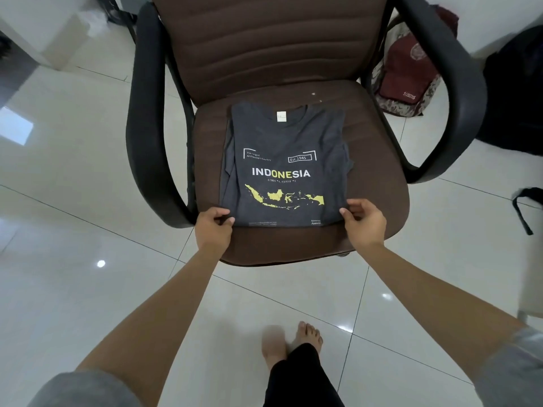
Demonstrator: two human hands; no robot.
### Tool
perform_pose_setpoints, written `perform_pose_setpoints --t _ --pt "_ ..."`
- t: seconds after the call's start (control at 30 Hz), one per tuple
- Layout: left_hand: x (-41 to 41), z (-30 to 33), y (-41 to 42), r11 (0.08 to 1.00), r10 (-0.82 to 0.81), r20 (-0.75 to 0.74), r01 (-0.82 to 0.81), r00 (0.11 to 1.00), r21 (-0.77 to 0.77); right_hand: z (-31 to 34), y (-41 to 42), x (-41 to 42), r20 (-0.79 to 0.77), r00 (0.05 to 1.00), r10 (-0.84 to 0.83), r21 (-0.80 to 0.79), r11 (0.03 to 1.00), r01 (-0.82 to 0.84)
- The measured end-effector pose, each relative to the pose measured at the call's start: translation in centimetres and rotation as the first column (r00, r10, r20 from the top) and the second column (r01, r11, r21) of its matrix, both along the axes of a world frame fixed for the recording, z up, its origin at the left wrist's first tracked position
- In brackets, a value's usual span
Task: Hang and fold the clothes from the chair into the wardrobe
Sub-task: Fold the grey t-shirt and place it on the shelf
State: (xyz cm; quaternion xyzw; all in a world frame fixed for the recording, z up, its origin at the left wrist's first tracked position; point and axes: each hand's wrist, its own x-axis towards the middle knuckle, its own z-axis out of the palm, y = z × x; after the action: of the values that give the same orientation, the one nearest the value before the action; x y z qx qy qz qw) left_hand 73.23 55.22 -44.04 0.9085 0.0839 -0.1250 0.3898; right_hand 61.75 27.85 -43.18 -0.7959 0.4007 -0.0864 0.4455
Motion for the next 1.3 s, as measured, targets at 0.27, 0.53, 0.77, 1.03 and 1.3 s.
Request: perform_pose_setpoints --t 0.27,0.53,0.77,1.03,1.3 --pt "0.4 -0.1 -0.1 0.997 0.068 -0.006 -0.068 0.998 -0.028 -0.6 -0.1 0.3 0.094 0.986 0.136 -0.14 0.983 -0.122" --pt "-1.0 0.4 0.9 0.877 0.408 -0.143 -0.431 0.901 -0.213 -1.5 -1.8 -0.4 0.015 0.991 -0.135 0.014 0.991 0.135" --pt "-4.0 -0.2 0.9 0.941 0.263 -0.146 -0.287 0.954 -0.182 -1.7 -2.3 -1.7 -0.108 0.981 -0.163 0.071 0.983 0.171" --pt "-1.1 -0.6 0.7 0.994 0.017 0.016 -0.015 1.0 -0.106 -1.9 -2.1 -0.4 -0.07 0.997 0.008 -0.059 0.998 -0.012" --pt "3.5 -0.3 -2.0 0.996 -0.019 0.158 0.032 0.987 -0.082 -1.5 -3.0 4.3 -0.067 0.994 0.091 -0.086 0.992 -0.097"
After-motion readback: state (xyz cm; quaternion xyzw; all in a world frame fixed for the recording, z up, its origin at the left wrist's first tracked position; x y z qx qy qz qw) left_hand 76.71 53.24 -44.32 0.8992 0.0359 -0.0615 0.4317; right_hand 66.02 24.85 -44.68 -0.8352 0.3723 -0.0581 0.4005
